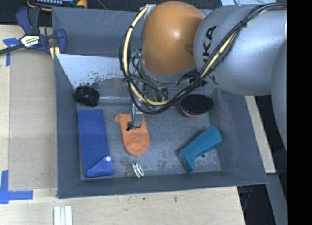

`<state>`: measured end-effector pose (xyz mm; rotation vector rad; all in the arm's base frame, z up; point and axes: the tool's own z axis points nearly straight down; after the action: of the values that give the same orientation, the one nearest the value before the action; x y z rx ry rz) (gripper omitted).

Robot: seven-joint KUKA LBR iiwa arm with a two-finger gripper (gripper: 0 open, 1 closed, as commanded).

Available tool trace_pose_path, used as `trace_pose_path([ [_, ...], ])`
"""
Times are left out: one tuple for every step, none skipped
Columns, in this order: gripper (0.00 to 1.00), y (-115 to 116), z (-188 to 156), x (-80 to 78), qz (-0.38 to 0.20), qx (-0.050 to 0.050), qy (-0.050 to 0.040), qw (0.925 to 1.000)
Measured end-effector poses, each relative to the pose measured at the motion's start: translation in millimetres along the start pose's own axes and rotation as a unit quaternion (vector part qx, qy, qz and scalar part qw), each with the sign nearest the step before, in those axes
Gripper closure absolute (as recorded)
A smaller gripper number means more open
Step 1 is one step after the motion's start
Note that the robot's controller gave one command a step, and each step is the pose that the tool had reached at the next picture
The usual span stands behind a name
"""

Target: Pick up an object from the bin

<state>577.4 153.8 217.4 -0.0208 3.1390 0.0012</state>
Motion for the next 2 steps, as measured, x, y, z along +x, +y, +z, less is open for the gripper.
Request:
trace_pose_path([
  [0.00,-15,33,14.9,-0.033,0.000,-0.0024,0.9994],
  [0.00,-39,57,28.4,-0.130,0.000,0.0013,0.9916],
])
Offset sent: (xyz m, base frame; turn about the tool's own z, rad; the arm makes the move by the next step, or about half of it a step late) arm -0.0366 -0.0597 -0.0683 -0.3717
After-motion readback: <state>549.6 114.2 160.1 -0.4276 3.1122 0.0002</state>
